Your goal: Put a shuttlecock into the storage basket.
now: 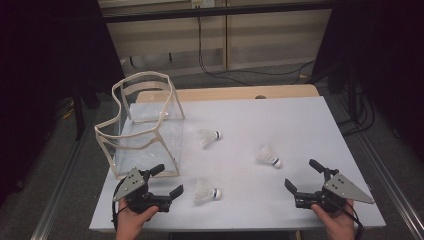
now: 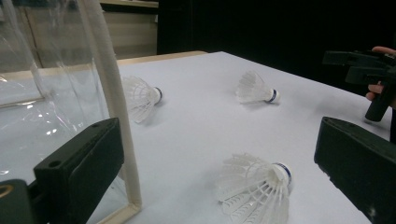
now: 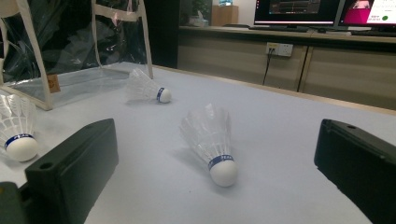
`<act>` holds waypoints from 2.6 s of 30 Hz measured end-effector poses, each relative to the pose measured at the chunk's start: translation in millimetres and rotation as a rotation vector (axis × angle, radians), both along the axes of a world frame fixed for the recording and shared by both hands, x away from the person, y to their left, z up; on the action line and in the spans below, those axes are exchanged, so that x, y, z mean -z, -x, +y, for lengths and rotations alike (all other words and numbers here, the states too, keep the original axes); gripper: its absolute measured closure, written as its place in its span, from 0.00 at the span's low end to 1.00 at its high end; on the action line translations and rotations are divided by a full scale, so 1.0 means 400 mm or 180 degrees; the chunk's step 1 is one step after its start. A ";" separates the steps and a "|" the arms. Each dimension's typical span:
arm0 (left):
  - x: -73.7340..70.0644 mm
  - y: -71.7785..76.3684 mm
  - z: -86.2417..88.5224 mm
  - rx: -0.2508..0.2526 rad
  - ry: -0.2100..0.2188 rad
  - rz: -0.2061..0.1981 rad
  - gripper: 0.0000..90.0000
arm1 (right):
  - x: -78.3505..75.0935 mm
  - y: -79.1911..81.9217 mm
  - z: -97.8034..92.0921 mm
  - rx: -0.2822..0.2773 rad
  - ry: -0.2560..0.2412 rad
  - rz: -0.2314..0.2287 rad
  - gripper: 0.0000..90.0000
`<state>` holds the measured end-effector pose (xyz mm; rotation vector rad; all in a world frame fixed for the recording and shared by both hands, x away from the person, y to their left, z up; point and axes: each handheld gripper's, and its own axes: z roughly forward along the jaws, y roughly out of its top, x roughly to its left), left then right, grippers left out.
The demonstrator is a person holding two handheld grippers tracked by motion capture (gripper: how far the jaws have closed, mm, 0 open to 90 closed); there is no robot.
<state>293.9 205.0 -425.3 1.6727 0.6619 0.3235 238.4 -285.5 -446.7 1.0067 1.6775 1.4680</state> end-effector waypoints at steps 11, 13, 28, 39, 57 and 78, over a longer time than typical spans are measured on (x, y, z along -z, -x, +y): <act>0.005 -0.001 -0.022 0.0188 -0.0113 0.0130 0.04 | 0.000 0.000 0.000 0.0000 -0.0009 -0.0001 0.00; 0.006 -0.002 -0.029 0.0253 -0.0117 0.0195 0.04 | 0.000 0.000 0.000 -0.0003 0.0006 0.0000 0.00; 0.010 -0.005 -0.065 0.0520 -0.0318 0.0518 0.08 | -0.001 0.000 -0.001 0.0001 -0.0008 0.0001 0.00; 0.015 -0.005 -0.077 0.0695 -0.0468 0.0662 0.18 | -0.001 0.000 -0.002 0.0000 0.0010 -0.0008 0.00; 0.032 -0.009 -0.110 0.0899 -0.0738 0.0783 0.36 | -0.001 -0.001 -0.001 -0.0002 0.0024 -0.0008 0.00; 0.049 -0.015 -0.132 0.0988 -0.0857 0.0866 0.48 | -0.002 -0.001 -0.001 -0.0003 0.0020 -0.0010 0.00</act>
